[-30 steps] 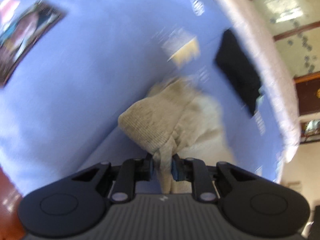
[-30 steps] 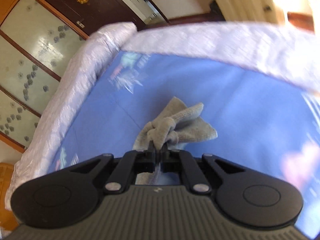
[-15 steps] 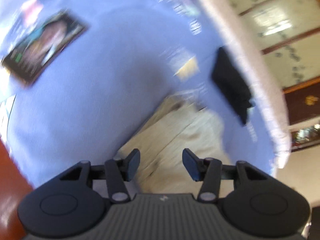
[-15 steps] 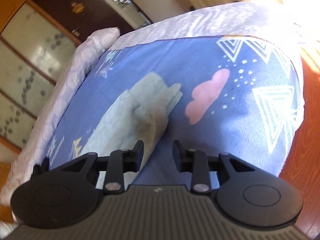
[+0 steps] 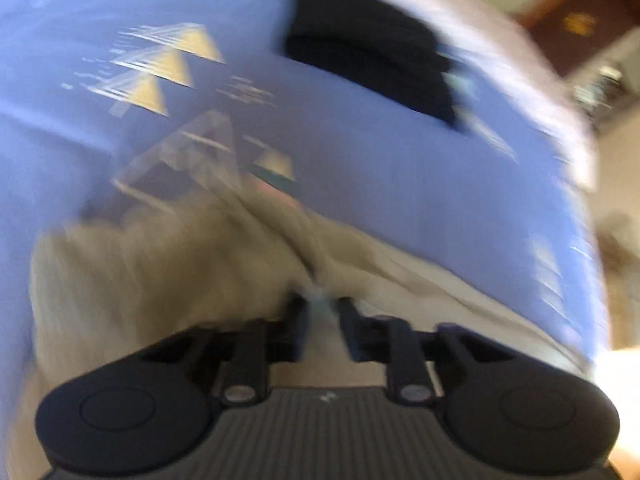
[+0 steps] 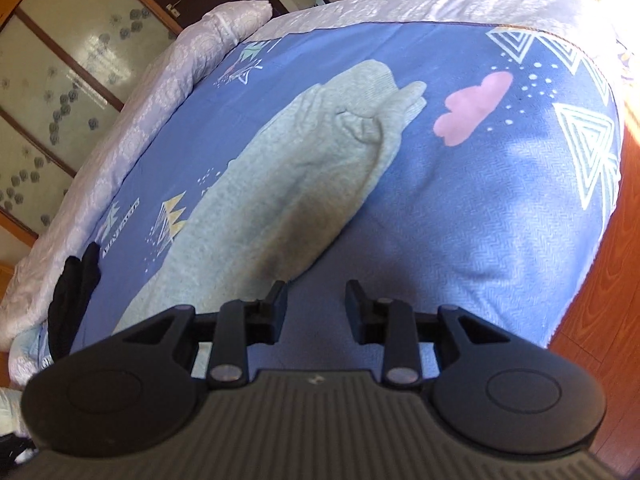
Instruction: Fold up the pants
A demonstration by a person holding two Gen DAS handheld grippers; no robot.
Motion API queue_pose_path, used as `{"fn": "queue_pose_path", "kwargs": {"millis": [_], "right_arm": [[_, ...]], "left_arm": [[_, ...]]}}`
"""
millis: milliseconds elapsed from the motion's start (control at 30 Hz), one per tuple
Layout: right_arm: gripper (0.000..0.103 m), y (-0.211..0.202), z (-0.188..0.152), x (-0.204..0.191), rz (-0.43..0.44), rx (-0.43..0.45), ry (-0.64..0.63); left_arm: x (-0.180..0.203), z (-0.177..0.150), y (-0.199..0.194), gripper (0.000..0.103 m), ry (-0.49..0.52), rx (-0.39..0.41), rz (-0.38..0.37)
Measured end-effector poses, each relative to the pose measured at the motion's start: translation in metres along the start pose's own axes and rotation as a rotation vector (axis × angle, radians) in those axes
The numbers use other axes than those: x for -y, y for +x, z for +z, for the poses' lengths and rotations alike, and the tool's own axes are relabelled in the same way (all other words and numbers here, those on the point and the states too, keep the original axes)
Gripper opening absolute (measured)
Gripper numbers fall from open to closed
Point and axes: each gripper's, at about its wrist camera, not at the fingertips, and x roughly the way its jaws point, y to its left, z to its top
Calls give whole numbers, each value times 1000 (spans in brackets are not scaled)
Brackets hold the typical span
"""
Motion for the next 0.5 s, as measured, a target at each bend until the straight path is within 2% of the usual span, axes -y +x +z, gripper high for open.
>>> {"fn": "queue_pose_path", "kwargs": {"millis": [100,133,267,333,400,500], "right_arm": [[35,2,0,0,-15,-6,-2],[35,2,1,2,-14,-8,6],[35,1,12,16,9,25,53],[35,0,21,23,28,54,91],[35,1,31,28,29,90,111],[37,9,47,35,5,138,123]], "left_arm": [[-35,19,14,6,-223,-7,-122],[-38,21,14,6,-246,-12,-132],[-23,5,-2,8,-144,20,-99],[-21,-8,-16,29,-161,26,-150],[-24,-25,-32,34,-182,44,-225],[-21,-48,-52,34,-168,59,-302]]}}
